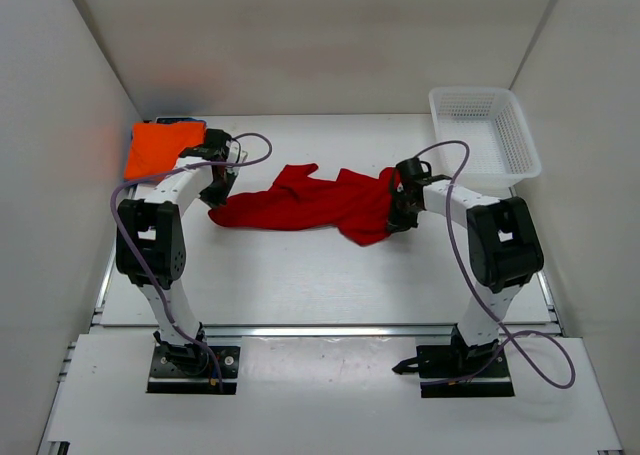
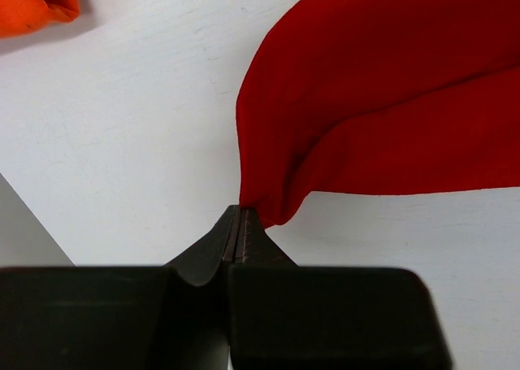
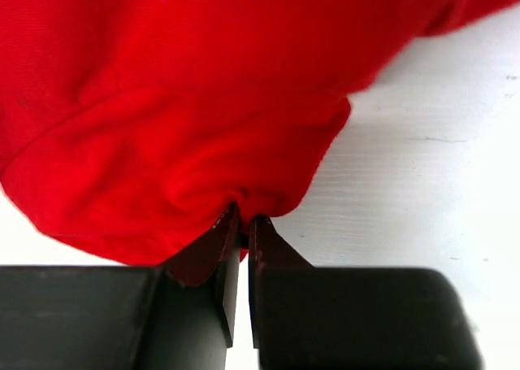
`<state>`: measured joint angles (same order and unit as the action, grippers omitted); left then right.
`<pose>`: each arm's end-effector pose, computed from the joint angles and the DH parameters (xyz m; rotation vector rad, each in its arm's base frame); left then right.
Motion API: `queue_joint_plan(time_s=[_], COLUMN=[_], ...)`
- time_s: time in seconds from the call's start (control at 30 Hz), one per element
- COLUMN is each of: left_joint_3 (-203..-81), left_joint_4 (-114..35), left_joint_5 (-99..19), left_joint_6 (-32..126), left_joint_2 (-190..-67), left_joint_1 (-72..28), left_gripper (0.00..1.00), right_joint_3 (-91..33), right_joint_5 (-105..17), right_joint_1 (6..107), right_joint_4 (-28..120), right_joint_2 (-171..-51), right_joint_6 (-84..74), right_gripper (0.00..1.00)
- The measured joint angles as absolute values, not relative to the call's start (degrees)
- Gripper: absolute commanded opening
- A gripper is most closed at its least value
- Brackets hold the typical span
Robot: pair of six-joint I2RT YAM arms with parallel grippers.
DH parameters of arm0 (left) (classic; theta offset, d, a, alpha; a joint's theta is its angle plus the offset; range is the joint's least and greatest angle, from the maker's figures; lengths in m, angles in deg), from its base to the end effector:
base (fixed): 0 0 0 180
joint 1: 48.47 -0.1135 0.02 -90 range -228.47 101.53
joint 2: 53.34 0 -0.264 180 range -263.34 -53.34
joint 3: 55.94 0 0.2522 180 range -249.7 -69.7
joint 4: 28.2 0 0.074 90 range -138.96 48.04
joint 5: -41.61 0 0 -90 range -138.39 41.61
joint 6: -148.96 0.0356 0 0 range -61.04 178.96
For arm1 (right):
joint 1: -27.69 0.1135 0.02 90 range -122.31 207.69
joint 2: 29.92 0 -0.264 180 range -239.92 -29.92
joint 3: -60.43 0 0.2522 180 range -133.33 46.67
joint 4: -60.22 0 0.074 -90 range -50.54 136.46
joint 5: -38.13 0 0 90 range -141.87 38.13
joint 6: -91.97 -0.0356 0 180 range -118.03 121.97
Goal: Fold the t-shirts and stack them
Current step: Flatten out the tshirt
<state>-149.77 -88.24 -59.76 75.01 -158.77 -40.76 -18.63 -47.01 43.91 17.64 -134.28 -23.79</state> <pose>0.3692 -0.0429 0.2139 0.5362 2.7692 0.3132 0.3397 0.1020 0.1601 0.2093 2.7874 0.3065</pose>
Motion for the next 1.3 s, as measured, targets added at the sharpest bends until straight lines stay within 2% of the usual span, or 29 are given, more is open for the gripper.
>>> queue_joint_plan(time_s=[0.13,0.3,0.43,0.47,0.53,0.63,0.7,0.77,0.83,0.93,1.03,1.13,1.3], left_joint_3=[-148.57,-141.42,-143.72,-148.70,-164.22,-191.32,-204.92,-207.32,-200.04,-185.22,-178.27,-167.67,-148.66], left_joint_4=[-87.85,-88.61,-95.10,-98.23,-103.04,-102.23,-98.23,-92.22,-85.07,-78.97,-76.68,-74.71,-78.08], left_joint_5=[-60.42,-59.98,-56.29,-55.26,-53.64,-53.58,-55.89,-57.60,-58.71,-59.13,-59.24,-59.55,-58.95], left_joint_6=[75.73,76.96,76.67,76.43,75.64,74.68,74.14,73.85,73.76,73.98,73.65,73.55,73.94], left_joint_2=[-157.72,-153.07,-156.32,-159.45,-167.45,-177.72,-179.64,-174.60,-164.19,-146.73,-138.03,-133.83,-135.58], left_joint_1=[-41.13,-42.29,-42.20,-42.20,-42.25,-42.34,-42.29,-42.29,-42.29,-41.61,-40.65,-39.67,-39.65], left_gripper=[0.00,0.00,0.00,0.00,0.00,0.00,0.00,0.00,0.00,0.00,0.00,0.00,0.00], right_joint_3=[-11.35,1.56,-1.12,-5.21,-21.15,-48.99,-66.91,-83.20,-87.50,-78.21,-61.54,-43.66,-21.23], right_joint_5=[-43.67,-42.88,-39.62,-39.03,-38.66,-38.49,-38.25,-38.53,-38.73,-39.84,-41.42,-42.57,-45.33], right_joint_1=[39.76,36.26,37.62,37.47,36.83,35.46,33.82,31.70,29.99,28.61,31.74,35.78,38.43], right_joint_4=[19.82,15.96,11.08,9.64,4.61,4.00,3.19,2.78,4.52,5.81,8.48,10.21,8.65], right_joint_2=[-128.75,-115.07,-115.16,-117.65,-126.00,-138.43,-144.64,-147.98,-144.31,-130.67,-116.42,-105.63,-97.21], right_joint_6=[-24.93,-23.77,-21.43,-20.31,-18.04,-15.53,-15.13,-14.74,-14.48,-13.65,-12.86,-13.10,-15.51], right_gripper=[0.00,0.00,0.00,0.00,0.00,0.00,0.00,0.00,0.00,0.00,0.00,0.00,0.00])
